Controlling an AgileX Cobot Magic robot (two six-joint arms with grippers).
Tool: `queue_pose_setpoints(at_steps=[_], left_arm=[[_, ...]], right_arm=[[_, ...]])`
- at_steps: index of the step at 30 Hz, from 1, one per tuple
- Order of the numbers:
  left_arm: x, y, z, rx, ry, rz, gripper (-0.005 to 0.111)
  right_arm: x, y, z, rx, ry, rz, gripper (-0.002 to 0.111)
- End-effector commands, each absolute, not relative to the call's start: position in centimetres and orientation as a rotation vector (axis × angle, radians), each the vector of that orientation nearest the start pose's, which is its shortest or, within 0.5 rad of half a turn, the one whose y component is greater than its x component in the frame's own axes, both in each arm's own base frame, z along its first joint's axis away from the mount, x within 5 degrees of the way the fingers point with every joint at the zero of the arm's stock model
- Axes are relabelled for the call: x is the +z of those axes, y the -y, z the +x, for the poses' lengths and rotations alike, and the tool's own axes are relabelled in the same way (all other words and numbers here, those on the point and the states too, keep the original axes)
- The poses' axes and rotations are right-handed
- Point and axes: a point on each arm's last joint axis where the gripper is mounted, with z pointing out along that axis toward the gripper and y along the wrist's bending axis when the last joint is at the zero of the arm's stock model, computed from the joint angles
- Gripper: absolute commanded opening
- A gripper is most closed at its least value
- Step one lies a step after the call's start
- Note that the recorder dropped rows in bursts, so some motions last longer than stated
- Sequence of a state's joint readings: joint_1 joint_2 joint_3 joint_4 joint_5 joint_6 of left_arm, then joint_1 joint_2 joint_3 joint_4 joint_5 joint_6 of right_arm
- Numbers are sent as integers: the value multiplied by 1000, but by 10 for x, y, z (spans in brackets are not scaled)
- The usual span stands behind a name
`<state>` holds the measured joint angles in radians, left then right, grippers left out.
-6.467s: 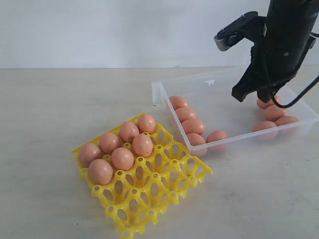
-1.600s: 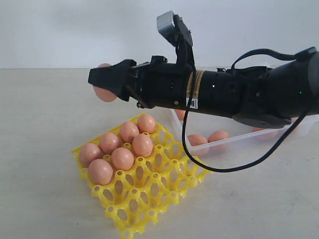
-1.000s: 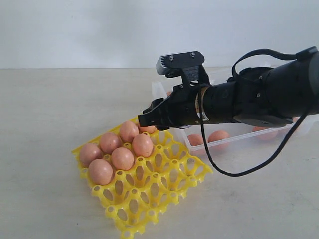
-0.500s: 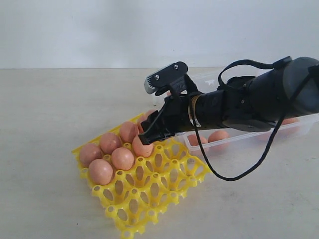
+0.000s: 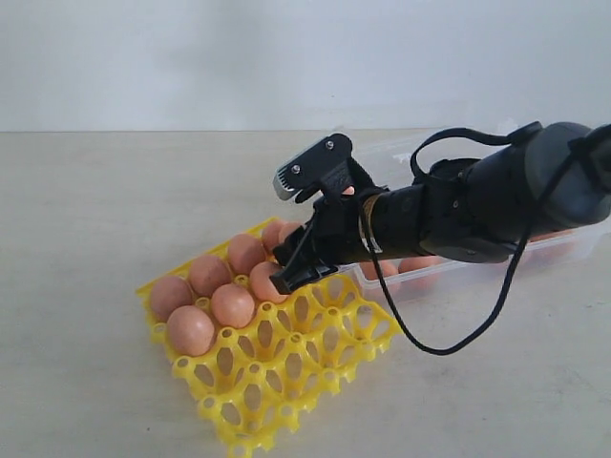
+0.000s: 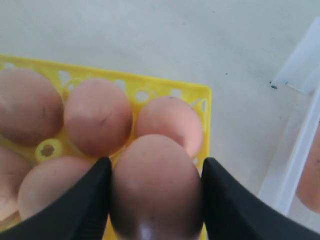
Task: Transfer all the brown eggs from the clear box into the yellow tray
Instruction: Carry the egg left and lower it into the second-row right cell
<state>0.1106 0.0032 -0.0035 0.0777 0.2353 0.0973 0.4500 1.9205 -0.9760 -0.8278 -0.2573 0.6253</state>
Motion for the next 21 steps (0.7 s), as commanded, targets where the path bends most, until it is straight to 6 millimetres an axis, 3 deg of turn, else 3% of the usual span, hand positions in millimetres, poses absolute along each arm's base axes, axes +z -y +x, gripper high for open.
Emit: queue_pose_setpoints(at_steps=[1,9,12,19,21], left_arm=[[192,-7,55,218,-1719,40,4],[192,-7,55,218,-1719,40,4],[192,-7,55,218,-1719,40,4],[192,-7,55,218,-1719,40,4],[192,-7,55,218,-1719,40,4]], right_arm=[[141,-184,340,391,-2104,-774,0],[137,-184,340,392,-2115,-771,3],[137,-184,340,392,-2115,-771,13],[138,-184,340,401,-2124,-737,47],[139,-184,340,402,-2122,-735,50]])
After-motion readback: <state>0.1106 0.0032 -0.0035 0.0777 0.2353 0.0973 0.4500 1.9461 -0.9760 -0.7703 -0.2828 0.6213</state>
